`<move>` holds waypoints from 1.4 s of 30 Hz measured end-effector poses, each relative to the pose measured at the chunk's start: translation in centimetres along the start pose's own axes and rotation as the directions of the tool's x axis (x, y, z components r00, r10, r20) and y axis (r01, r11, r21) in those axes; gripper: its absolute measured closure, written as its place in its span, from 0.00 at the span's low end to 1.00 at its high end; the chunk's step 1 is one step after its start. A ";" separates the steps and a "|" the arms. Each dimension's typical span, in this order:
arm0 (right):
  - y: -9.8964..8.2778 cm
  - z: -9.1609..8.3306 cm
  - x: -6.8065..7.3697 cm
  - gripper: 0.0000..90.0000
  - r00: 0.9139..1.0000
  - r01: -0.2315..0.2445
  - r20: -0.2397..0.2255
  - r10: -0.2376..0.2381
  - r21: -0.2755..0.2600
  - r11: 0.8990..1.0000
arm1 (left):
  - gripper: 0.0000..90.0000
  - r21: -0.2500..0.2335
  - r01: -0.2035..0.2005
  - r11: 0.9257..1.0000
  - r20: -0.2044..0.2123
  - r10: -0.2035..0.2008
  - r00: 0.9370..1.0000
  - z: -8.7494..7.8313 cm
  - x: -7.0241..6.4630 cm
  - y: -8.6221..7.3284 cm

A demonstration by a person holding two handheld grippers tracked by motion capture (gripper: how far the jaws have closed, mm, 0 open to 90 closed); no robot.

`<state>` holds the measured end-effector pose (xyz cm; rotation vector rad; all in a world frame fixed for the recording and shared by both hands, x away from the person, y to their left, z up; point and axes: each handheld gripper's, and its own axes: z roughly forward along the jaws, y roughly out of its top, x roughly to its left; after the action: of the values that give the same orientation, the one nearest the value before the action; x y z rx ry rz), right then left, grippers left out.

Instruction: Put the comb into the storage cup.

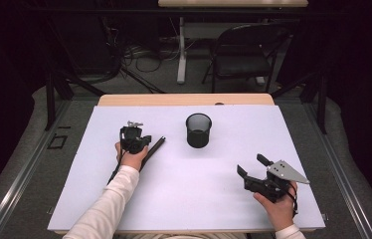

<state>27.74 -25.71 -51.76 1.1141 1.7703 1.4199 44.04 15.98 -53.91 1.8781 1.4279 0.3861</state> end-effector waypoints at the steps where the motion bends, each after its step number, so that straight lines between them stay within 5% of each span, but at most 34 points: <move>1: 0.0 0.0 0.0 0.19 1.000 0.000 0.000 0.000 0.000 1.000 | 1.00 0.002 -0.001 1.000 -0.001 0.001 1.000 0.1 0.0 0.0; 23: 0.0 0.0 0.0 0.20 1.000 0.003 -0.004 -0.003 -0.001 1.000 | 1.00 0.058 0.010 0.998 -0.001 -0.010 1.000 1.4 -0.7 -0.4; 42: -0.1 0.0 0.0 0.20 1.000 -0.001 -0.010 0.001 0.006 1.000 | 1.00 0.101 -0.059 0.993 0.048 0.054 0.997 1.7 -2.1 -0.9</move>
<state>27.77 -25.70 -51.83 1.1129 1.7825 1.4232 43.74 13.55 -55.33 2.0004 1.3908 0.3006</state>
